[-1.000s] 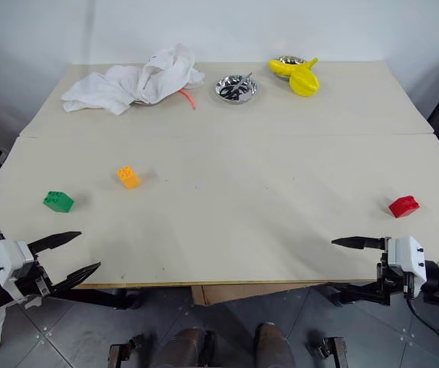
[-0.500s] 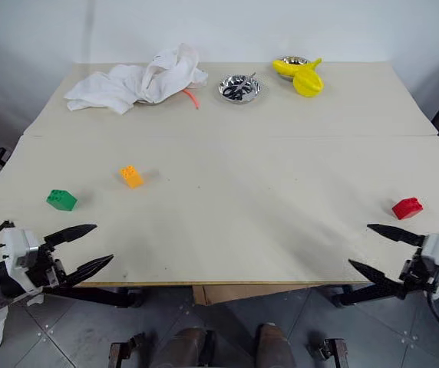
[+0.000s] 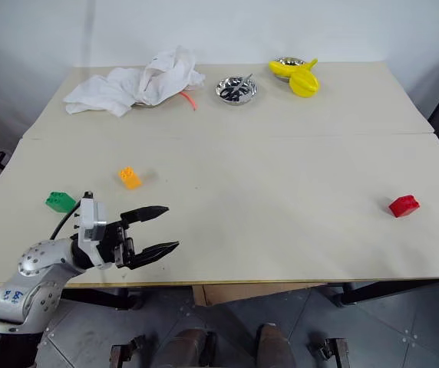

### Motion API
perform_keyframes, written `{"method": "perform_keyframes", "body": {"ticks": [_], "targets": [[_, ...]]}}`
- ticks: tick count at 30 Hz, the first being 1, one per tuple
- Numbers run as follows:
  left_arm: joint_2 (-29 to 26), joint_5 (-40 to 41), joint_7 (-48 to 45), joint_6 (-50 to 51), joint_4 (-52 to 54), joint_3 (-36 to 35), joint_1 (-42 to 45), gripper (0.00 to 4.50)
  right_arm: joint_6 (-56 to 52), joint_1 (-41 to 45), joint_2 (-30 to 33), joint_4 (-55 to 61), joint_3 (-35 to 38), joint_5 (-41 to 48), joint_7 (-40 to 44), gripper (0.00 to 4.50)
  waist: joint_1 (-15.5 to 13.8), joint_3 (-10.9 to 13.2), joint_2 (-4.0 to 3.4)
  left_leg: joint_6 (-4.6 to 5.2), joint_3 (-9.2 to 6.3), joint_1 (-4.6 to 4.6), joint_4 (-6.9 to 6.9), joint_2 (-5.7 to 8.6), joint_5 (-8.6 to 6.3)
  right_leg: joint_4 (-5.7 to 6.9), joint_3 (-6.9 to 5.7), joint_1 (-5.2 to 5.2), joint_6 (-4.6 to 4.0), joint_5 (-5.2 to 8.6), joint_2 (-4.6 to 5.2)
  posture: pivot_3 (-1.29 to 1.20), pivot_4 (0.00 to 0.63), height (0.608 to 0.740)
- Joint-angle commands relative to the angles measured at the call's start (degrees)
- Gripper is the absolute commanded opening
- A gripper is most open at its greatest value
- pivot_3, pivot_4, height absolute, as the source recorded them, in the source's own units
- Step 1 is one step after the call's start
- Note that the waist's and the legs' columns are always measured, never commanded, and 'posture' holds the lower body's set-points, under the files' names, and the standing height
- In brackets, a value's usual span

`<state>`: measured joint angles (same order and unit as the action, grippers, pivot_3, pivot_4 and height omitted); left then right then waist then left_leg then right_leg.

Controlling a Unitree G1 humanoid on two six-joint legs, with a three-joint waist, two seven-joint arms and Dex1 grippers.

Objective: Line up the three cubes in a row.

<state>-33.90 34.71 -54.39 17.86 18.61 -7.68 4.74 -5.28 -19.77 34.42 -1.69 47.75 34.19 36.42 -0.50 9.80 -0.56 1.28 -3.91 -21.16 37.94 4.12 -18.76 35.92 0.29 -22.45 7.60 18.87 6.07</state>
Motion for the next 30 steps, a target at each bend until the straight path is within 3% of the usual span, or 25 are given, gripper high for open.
{"method": "perform_keyframes", "body": {"ticks": [1,5,10,17,24,27,30], "targets": [[-0.2,-0.6,0.7,-0.1,1.4,0.6,0.8,4.45,-7.0,5.3,5.6,1.1,-2.7,-0.4,-2.9,4.5,0.5,0.0,-0.04,0.0,0.0,0.0,0.0,-0.01,0.0,0.01,0.0,0.0,0.0,0.0,-0.01,0.0,0.15,0.74],[0.0,-1.2,1.9,-0.1,2.5,0.8,0.5,4.45,-19.5,15.9,12.6,-2.9,-7.4,-1.2,-7.8,4.5,0.6,-0.1,-0.14,0.04,0.17,0.02,0.02,-0.03,0.06,0.03,0.07,-0.04,0.0,0.0,-0.02,0.0,0.15,0.74],[0.7,-1.7,4.1,0.0,4.4,1.5,-1.0,4.45,-24.6,26.3,18.3,-10.2,-15.1,-5.8,-7.3,4.5,-0.3,-0.1,-0.13,-0.01,-0.02,-0.08,0.03,-0.06,0.09,0.0,-0.05,-0.04,0.0,0.0,-0.07,0.0,0.15,0.74],[1.3,-1.4,6.7,0.7,7.3,1.4,-3.0,4.45,-24.3,40.8,24.0,-28.1,-26.5,-13.2,0.2,4.5,-0.7,-0.1,-0.13,0.11,0.06,-0.13,0.06,0.06,0.13,-0.02,-0.02,-0.06,0.0,0.0,0.06,0.0,0.15,0.74],[1.1,-1.6,7.9,0.5,7.5,1.0,-3.0,4.45,-24.4,47.4,24.9,-36.3,-32.1,-17.4,5.5,4.5,-0.7,-0.1,-0.13,0.1,0.08,-0.13,0.06,0.05,0.13,-0.04,-0.02,-0.06,0.0,0.0,0.04,0.0,0.15,0.74],[1.3,-1.8,8.3,0.1,7.3,1.0,-2.9,4.5,-22.6,48.3,24.1,-36.9,-32.2,-17.9,6.9,3.88,-0.7,-0.1,-0.13,0.1,0.08,-0.13,0.07,0.05,0.14,-0.04,-0.03,-0.07,0.0,0.0,0.04,0.0,0.15,0.74],[1.4,-1.6,8.5,0.0,7.3,1.1,-2.8,4.5,-21.2,48.4,23.5,-37.0,-32.2,-18.2,8.0,2.88,-0.6,-0.1,-0.13,0.1,0.08,-0.13,0.07,0.05,0.14,-0.03,-0.03,-0.07,0.0,0.0,0.04,0.0,0.15,0.74]]}}
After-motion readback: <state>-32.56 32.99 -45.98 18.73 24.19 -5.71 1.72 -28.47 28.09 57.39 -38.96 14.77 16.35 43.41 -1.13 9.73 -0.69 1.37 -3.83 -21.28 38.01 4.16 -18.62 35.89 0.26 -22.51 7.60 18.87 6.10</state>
